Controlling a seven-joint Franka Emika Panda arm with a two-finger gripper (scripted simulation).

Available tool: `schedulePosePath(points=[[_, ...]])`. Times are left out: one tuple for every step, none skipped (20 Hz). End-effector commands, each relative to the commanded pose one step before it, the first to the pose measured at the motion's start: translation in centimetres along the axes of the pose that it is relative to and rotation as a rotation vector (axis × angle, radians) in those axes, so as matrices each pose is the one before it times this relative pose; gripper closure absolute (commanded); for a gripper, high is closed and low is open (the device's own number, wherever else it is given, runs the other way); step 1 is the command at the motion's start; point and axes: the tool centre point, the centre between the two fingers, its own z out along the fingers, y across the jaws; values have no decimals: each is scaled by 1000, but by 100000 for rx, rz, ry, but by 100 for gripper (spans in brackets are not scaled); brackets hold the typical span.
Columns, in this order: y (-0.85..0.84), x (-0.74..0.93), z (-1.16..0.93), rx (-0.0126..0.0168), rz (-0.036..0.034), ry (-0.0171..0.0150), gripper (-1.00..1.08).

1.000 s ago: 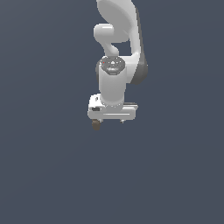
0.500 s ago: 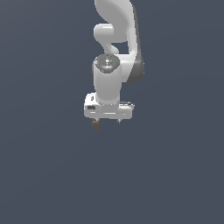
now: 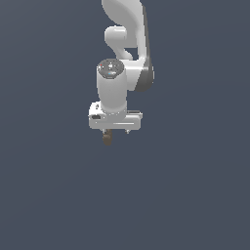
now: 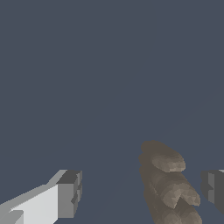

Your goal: Pick up the object and move it to a goal position.

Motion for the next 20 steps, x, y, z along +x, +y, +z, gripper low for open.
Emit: schedulePosePath(points=[[1088,-941,284,225,-1094,205,-92],[485,-466,132,106,-546,103,-92],[497,-504,138,109,-581,113,-92],[463,-489,130,98,-546,109,-92],[416,-462,119,88,-508,104,-92],[377,-433,109,77,-462,96,-92],[339,-402,100,67,-417,88,-92],[297,-368,89,60,-383,82,-92],[265,-334,80,50,-334,73,-92],[223,-297,69,45,-306,67,-92],[194,-260,60,37,-259,57,-92],[166,-222,51,29,-211,47,-92],[132,-183,41,24,-177,40,-92],[103,-143,33,18,-134,30,-92],[74,-103,23,13,-94,21,-92],[39,-61,13,9,-67,15,-92],[24,-22,7,0,0,0,-92],[-58,112,-26,-17,189,-46,-92],[1,-2,32,0,0,0,-92],[3,-5,97,0,0,0,-92]])
